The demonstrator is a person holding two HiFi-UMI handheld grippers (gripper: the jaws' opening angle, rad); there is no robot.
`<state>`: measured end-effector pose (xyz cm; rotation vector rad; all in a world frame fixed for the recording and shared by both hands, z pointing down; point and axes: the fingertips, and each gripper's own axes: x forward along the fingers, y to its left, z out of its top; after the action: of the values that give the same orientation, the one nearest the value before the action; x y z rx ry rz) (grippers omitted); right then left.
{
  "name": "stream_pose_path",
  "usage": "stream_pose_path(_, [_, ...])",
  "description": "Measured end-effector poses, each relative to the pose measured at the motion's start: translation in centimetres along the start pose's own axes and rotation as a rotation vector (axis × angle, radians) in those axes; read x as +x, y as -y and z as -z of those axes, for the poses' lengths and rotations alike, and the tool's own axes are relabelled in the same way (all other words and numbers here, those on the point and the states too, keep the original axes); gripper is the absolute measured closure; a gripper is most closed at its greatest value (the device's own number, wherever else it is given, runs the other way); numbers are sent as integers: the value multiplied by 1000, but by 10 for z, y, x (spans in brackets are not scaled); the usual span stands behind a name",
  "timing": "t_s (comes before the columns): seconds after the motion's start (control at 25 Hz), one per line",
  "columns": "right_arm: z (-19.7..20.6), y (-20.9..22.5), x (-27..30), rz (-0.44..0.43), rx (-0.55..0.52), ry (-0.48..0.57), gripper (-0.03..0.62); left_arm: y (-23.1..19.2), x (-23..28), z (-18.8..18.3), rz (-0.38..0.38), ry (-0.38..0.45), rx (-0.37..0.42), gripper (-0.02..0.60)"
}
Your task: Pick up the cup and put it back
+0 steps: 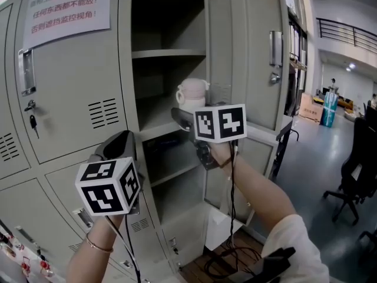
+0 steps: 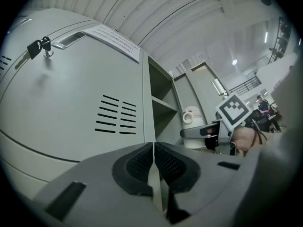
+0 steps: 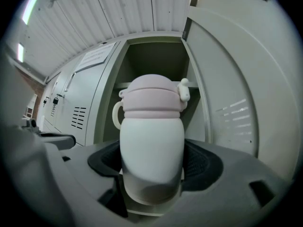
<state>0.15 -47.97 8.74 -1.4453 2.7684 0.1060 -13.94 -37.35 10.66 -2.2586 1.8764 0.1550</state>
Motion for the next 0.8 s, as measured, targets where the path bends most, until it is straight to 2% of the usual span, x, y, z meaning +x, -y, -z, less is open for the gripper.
stream_pose_path(0.24, [-17,-2,15,3,-25,-4,253,3,-2,-4,-3,-10,28,569])
stream_pose_path(0.56, [-18,-5,39,4,-43,-21,253,10,-6,-11,-12,-4,66,569])
stream_pose_path(0.8, [-22,-18,56,-37,-41,-39,253,11,-7,-6,-24,-24,48,569])
